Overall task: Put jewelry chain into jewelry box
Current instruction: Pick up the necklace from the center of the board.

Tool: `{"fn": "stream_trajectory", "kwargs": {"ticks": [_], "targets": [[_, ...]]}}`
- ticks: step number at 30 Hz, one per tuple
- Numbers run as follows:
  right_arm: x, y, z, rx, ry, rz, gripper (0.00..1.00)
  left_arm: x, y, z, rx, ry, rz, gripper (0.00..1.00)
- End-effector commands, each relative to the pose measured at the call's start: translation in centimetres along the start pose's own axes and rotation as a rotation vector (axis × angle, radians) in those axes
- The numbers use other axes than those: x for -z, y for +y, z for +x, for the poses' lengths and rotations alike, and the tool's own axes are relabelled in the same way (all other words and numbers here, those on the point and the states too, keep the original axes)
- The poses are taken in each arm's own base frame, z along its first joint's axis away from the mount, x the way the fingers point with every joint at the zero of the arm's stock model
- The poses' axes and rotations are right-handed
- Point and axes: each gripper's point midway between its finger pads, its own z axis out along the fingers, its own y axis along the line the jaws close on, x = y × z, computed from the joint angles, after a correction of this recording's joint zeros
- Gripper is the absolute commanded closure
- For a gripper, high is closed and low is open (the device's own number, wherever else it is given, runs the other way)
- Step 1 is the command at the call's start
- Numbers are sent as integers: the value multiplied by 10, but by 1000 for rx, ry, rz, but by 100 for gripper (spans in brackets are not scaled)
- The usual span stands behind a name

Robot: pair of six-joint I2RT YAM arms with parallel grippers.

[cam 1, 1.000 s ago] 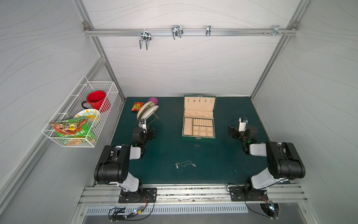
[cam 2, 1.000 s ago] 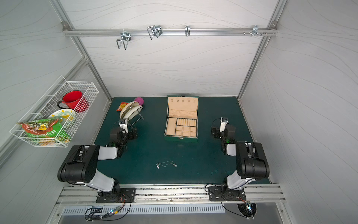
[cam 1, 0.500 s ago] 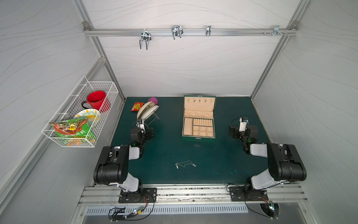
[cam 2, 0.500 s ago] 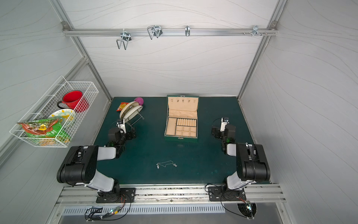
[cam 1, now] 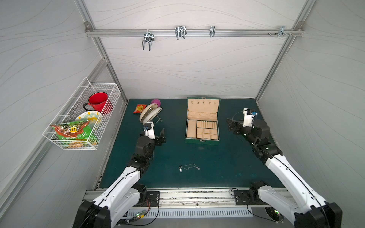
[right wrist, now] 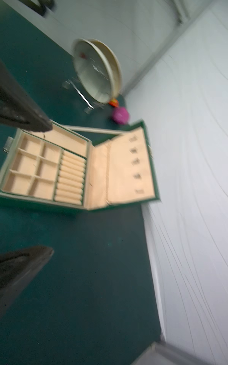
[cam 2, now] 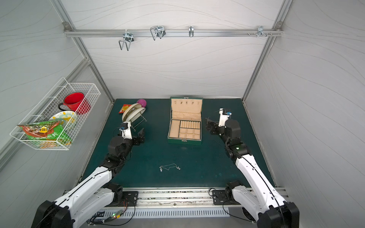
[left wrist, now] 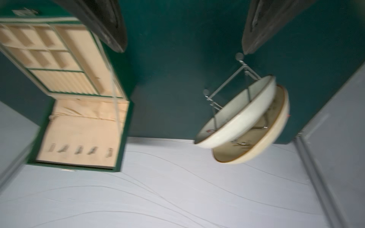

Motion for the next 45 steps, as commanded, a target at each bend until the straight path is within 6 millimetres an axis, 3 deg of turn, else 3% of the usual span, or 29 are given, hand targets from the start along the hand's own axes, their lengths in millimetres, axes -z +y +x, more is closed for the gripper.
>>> {"fn": "stream_trajectory", "kwargs": {"ticks": [1, 4, 8, 15, 23, 40, 45], "targets": [[10, 30, 78, 24, 348, -35, 16, 21, -30, 5, 92, 93, 57, 5], [24, 60, 125, 125, 526, -74, 22, 43, -47, 21, 201, 184, 122, 6], [41, 84, 172, 245, 705, -79, 35, 66, -53, 56, 318, 313, 165, 6], [42, 93, 232, 411, 880, -36, 50, 77, -64, 85, 316, 436, 222, 7], [19, 115, 265, 386, 941, -113, 54, 87, -73, 113, 267, 506, 264, 7], [-1, 127, 306, 476, 1039, -100, 61, 91, -66, 111, 260, 468, 240, 7], [-5, 128, 312, 484, 1063, -99, 67, 92, -66, 111, 259, 467, 241, 7]]}}
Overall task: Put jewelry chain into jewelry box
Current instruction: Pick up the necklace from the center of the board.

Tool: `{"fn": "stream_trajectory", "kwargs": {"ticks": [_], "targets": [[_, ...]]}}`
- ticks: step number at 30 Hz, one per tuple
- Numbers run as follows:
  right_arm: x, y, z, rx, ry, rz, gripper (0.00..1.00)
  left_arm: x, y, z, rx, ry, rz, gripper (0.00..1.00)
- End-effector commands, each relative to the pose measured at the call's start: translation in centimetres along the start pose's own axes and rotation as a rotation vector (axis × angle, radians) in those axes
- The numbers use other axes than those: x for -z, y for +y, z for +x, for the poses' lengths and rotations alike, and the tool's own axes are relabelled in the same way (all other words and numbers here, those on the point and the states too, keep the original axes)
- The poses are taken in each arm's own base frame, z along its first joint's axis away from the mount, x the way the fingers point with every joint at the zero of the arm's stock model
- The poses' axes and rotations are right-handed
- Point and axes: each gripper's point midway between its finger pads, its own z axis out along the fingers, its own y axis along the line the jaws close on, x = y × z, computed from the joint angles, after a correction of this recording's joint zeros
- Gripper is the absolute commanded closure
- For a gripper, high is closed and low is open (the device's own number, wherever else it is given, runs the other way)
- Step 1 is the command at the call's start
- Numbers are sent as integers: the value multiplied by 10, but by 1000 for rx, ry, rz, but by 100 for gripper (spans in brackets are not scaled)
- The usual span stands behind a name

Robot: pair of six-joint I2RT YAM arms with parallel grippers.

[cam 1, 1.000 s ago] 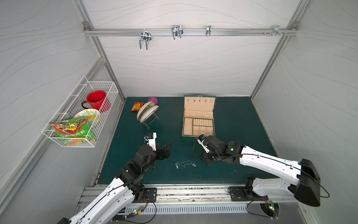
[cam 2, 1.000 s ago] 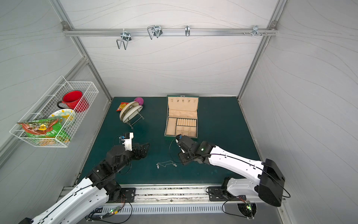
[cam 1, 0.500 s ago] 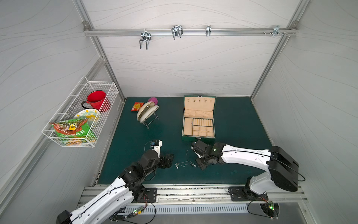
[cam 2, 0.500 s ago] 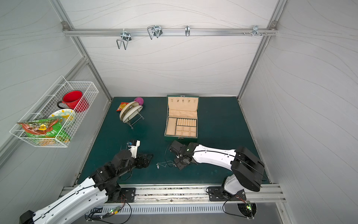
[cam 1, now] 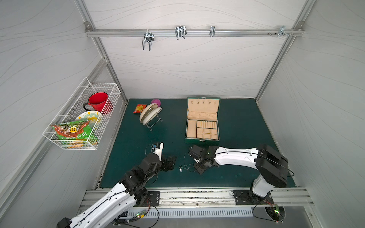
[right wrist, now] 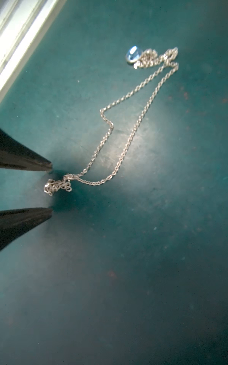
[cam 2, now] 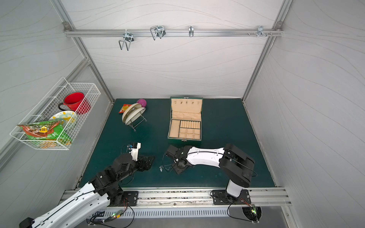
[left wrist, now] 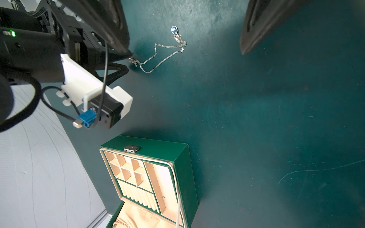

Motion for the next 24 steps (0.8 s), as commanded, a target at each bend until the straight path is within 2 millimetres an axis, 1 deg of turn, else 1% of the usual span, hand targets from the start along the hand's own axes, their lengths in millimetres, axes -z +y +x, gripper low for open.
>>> {"fn": "stream_trajectory", "kwargs": {"ticks": [1, 5, 8, 10, 12, 15, 19, 22, 24], "targets": [[-4, 5, -2, 18, 17, -6, 70, 2, -3, -6, 2, -30, 10, 7], [-9, 3, 5, 12, 47, -1, 80, 3, -2, -7, 4, -36, 9, 7], [-14, 3, 11, 0, 66, -6, 90, 4, -2, -7, 4, -40, 7, 7], [-18, 4, 15, -11, 76, -16, 99, 4, -1, -7, 4, -42, 6, 7], [-18, 3, 14, -17, 69, -20, 100, 3, -2, -7, -1, -42, 11, 7], [-4, 1, 5, -9, 8, -12, 100, 2, -8, -9, -23, -52, 47, 7], [27, -8, -11, 24, -103, 27, 100, -4, -23, -14, -96, -102, 136, 7], [50, -18, -16, 40, -166, 69, 100, -6, -38, -18, -175, -157, 223, 7], [65, -24, -18, 38, -204, 75, 100, -7, -48, -18, -238, -190, 287, 7]]}}
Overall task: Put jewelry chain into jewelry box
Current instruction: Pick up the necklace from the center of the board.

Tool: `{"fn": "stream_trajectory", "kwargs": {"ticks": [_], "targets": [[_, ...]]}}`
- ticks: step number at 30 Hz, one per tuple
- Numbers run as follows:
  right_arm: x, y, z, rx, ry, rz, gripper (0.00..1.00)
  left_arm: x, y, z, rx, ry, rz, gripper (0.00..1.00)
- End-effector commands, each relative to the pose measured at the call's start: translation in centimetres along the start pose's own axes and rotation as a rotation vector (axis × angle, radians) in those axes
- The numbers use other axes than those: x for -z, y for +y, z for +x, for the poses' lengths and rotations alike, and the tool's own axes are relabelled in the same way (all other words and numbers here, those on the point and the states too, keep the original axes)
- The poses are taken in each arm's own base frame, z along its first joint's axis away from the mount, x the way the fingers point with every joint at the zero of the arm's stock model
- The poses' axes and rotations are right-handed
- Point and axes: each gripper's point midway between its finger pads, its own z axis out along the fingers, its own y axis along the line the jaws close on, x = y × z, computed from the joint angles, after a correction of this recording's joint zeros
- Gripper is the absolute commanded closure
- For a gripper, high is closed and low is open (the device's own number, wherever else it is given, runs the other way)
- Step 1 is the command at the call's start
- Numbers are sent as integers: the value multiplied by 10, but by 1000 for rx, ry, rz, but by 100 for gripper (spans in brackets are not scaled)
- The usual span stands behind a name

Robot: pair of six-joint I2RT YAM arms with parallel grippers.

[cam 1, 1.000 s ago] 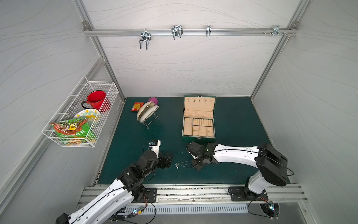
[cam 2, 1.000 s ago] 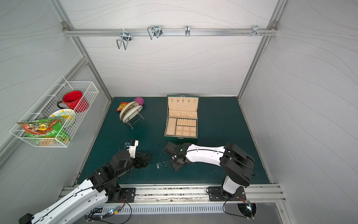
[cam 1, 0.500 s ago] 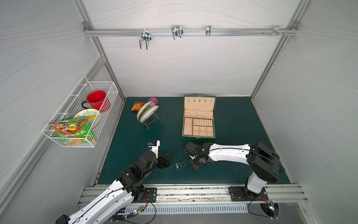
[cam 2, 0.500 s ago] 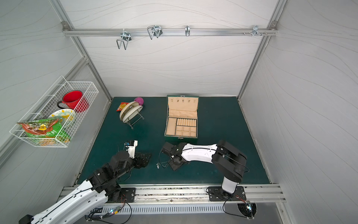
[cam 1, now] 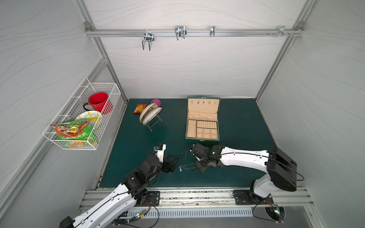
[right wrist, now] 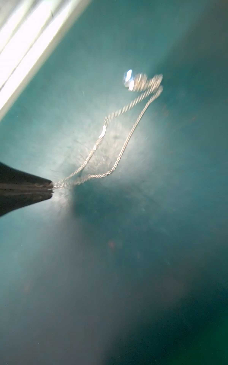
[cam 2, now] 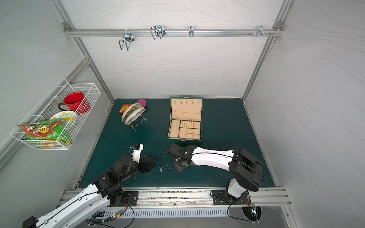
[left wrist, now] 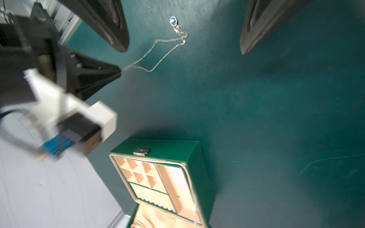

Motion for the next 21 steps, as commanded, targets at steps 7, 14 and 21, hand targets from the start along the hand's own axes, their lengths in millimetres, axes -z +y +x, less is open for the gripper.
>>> {"fn": "stream_trajectory", "kwargs": {"ticks": [7, 14, 21], "targets": [[62, -18, -21, 19, -148, -30, 100, -1, -80, -27, -328, -166, 405, 8], [84, -10, -28, 25, -179, -153, 100, -25, -114, -19, -523, -119, 522, 6], [105, -9, -37, 9, -244, -188, 100, -50, -138, -17, -566, -94, 640, 5]]}}
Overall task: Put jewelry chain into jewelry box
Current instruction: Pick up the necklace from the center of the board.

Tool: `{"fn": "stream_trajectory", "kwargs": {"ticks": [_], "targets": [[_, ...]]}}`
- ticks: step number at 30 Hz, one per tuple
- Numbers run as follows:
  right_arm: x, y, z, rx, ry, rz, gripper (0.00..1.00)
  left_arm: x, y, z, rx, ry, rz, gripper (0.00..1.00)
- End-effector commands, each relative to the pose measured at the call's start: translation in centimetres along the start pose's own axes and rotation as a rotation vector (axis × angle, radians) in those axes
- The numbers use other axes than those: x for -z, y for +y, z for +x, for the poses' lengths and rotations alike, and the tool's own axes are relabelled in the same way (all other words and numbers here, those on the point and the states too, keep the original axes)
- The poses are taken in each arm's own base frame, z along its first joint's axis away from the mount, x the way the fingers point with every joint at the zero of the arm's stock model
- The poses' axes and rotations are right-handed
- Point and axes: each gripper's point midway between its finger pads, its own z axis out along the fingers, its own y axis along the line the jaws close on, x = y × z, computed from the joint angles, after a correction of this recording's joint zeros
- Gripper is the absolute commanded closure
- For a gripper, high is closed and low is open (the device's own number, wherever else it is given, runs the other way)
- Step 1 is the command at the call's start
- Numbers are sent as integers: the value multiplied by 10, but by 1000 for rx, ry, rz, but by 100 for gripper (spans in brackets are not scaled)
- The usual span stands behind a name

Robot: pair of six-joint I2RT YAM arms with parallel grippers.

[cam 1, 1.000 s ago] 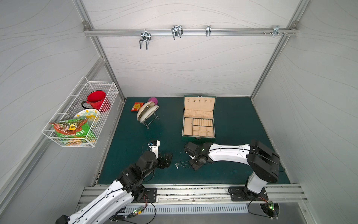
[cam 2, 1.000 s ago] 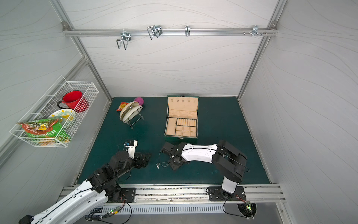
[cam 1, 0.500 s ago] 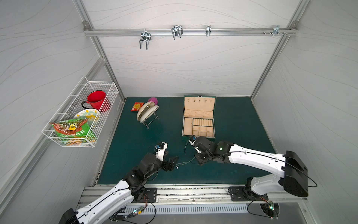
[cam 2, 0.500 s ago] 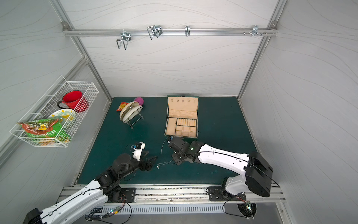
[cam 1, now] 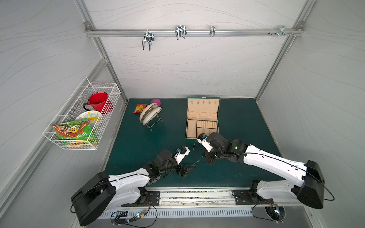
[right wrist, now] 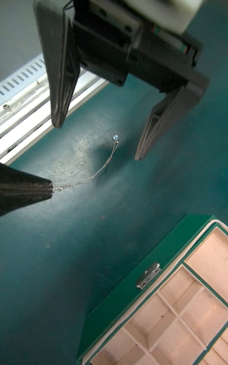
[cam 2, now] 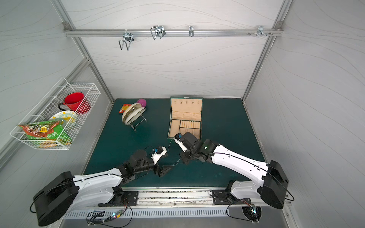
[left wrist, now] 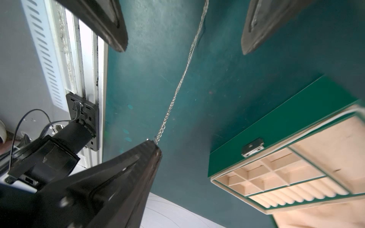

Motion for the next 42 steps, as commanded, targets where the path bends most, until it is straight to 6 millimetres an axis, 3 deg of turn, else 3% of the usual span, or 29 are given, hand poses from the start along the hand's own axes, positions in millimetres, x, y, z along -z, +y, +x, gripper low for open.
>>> {"fn": "stream_trajectory", "kwargs": {"ticks": [1, 7, 14, 20, 24, 33, 35, 42], "targets": [[21, 8, -14, 6, -54, -44, 100, -11, -17, -55, -125, -171, 108, 5], [30, 11, -20, 3, -84, -62, 100, -36, -19, -59, -106, -162, 187, 9], [48, 6, -32, -1, -151, -30, 100, -50, -27, -53, -56, -135, 285, 35], [64, -2, -45, 2, -208, 14, 100, -53, -35, -41, -14, -81, 352, 54], [72, -8, -51, -11, -235, 31, 100, -54, -41, -34, 22, -55, 400, 61], [79, -7, -60, 14, -252, 23, 100, -58, -43, -44, 54, -101, 436, 76], [80, -3, -58, 24, -231, -7, 100, -55, -43, -53, 48, -133, 426, 76], [81, 7, -55, 16, -220, -70, 100, -45, -33, -94, -8, -233, 312, 53]]}}
